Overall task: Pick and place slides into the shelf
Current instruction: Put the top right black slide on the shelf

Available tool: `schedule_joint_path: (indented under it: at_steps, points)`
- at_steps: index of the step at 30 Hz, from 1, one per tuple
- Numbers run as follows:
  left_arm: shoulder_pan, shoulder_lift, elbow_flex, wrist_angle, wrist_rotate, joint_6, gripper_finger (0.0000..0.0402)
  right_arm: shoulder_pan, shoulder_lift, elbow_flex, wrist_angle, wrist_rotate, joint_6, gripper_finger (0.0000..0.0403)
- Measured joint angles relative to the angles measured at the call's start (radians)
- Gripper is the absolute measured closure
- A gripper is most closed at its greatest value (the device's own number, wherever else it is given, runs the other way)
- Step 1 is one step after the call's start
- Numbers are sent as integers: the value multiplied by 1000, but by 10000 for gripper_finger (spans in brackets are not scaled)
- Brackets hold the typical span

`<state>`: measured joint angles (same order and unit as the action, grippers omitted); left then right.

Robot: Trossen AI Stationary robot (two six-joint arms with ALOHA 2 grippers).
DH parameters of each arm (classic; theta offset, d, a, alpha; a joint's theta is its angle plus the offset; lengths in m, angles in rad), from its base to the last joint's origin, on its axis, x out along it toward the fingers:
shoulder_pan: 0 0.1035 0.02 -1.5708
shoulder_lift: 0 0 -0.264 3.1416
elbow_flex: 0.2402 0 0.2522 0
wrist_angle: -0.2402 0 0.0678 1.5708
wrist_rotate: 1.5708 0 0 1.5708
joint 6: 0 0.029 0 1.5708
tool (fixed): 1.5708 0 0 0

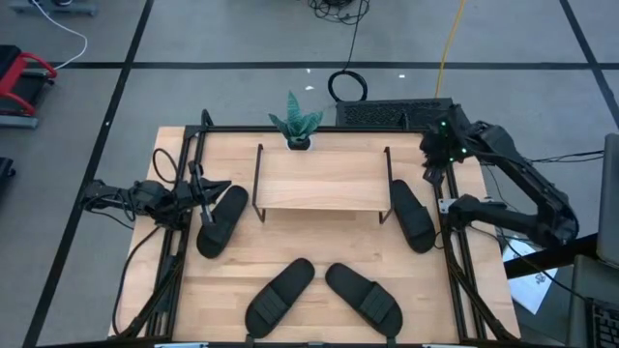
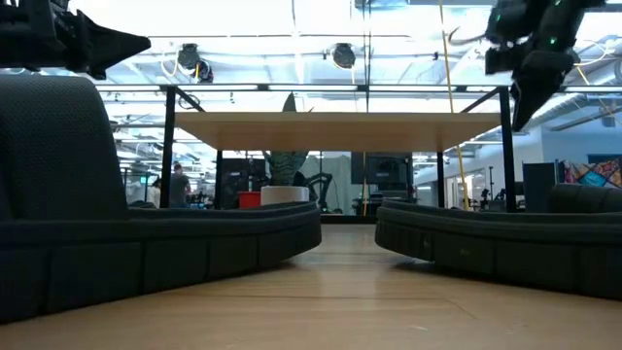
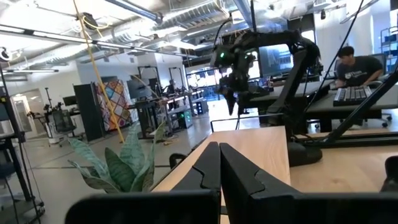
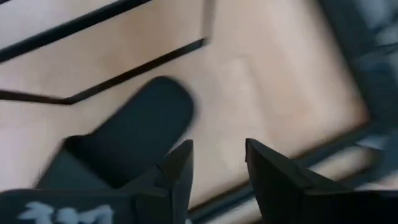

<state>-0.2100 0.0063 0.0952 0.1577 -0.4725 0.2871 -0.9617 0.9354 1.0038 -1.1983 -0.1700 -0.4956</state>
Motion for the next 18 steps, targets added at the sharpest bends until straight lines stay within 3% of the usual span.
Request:
schedule_joint_path:
  at_steps: [2, 13, 18]
  points:
    - [0, 0, 0, 8, 0, 4, 401, 3, 33, -6, -13, -41, 2, 260]
    - [0, 0, 0, 2, 0, 25, 401, 60, 183, -7, -142, -46, 6, 259]
    - [0, 0, 0, -53, 1, 24, 401, 93, 247, -7, -235, -148, -72, 259]
